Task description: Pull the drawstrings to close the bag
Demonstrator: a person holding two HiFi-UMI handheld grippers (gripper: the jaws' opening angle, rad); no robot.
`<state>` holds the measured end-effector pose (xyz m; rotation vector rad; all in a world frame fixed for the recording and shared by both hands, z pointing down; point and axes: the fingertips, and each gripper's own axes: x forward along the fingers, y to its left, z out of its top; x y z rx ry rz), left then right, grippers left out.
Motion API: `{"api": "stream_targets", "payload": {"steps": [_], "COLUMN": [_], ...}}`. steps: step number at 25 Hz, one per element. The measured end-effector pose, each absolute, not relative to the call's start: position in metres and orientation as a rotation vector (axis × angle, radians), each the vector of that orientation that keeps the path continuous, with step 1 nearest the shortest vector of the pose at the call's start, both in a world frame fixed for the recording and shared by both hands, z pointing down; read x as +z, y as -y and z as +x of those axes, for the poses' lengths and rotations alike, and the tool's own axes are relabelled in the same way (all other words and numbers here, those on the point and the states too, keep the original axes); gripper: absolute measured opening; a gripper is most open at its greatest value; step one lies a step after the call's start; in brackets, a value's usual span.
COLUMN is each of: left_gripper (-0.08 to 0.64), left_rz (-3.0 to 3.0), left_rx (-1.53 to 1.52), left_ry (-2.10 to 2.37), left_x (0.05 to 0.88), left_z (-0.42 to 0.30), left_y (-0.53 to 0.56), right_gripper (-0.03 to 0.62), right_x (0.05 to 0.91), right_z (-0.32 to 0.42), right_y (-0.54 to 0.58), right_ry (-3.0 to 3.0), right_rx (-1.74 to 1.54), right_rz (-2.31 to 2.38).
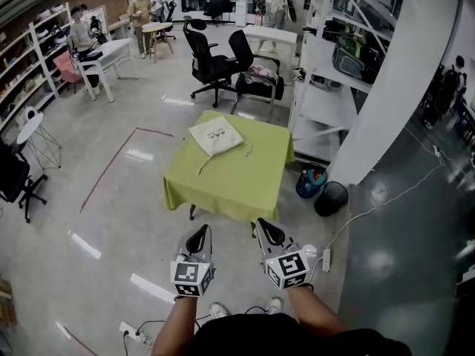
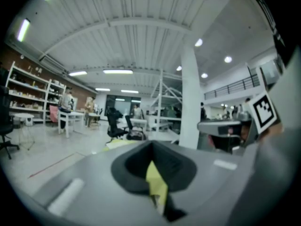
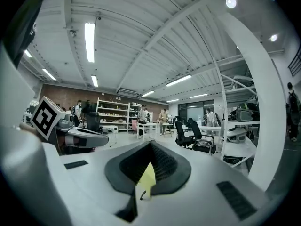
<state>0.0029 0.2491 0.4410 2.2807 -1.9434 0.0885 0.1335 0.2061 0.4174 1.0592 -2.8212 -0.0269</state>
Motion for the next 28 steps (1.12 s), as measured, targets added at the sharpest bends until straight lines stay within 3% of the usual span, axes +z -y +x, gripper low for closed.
{"api": "stream_targets", "payload": {"steps": [15,28], "left_gripper": [-0.003,-0.002], "left_rz": [2.312,2.303], "left_rx": [0.085,0.147], "left_ry": [1.808,1.834], "left_x": [0.472,0.470], "left_z": [-0.034,-0.047], "left_y": [-0.280,-0.206], "right_gripper": [-0.005,-0.005], "right_x": [0.447,0.447], "right_z": [0.083,0.074], "right_y": [-0.241,-0.156], "right_ry": [2.735,2.789], "right_rx": [0.031,0.066], "right_rz": [1.022,1.028]}}
